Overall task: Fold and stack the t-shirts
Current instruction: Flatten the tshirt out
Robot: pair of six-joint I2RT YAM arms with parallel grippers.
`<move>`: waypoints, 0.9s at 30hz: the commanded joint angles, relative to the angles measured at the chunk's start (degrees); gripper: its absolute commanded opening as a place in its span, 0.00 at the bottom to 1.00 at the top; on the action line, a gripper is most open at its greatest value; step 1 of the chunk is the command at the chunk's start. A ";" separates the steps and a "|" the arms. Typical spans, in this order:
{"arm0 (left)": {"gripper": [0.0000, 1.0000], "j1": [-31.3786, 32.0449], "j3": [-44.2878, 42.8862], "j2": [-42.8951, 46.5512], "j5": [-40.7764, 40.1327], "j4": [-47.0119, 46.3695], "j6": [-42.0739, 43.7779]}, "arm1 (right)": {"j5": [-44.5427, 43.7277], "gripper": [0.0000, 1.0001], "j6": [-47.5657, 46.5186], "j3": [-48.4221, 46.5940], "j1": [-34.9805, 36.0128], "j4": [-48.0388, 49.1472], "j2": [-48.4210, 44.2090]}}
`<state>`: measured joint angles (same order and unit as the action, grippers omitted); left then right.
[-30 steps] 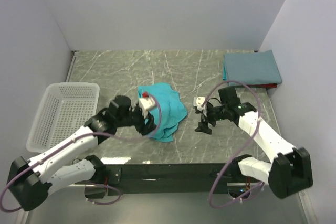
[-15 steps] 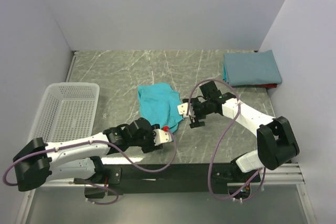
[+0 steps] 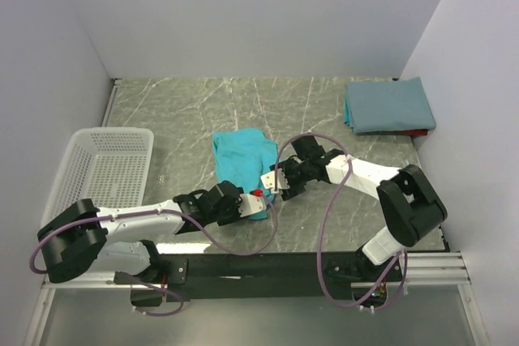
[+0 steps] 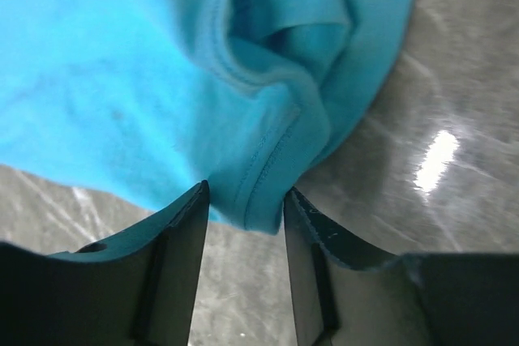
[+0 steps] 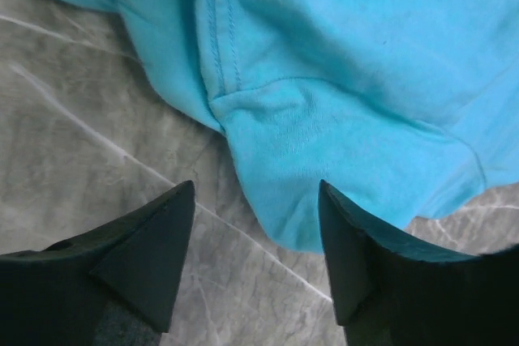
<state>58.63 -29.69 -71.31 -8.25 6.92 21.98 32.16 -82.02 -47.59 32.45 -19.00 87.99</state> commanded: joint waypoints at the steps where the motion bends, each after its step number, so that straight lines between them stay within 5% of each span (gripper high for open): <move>1: 0.47 -1.06 -0.01 -0.06 -2.30 -2.79 0.96 | -3.24 0.65 -2.00 -3.38 0.51 1.52 2.80; 8: 0.24 -1.77 -0.19 -0.41 -2.12 -2.96 0.88 | -4.65 0.38 0.01 -3.74 0.69 3.80 4.48; 12: 0.01 -1.94 -0.19 1.16 -2.48 -2.96 0.96 | -4.22 0.00 3.61 -4.00 0.34 5.55 3.60; 22: 0.01 -2.91 0.87 16.28 3.40 -4.81 -0.18 | 0.53 0.00 10.55 -3.91 -4.76 2.14 -9.13; 27: 0.01 -2.47 -7.20 21.29 10.87 -5.25 -3.16 | 0.54 0.00 21.53 -6.45 -8.44 -2.59 -22.93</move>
<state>55.81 -30.39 -51.90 -4.14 5.17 21.45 31.14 -68.88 -49.84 25.71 -18.26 72.51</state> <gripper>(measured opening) 0.023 0.007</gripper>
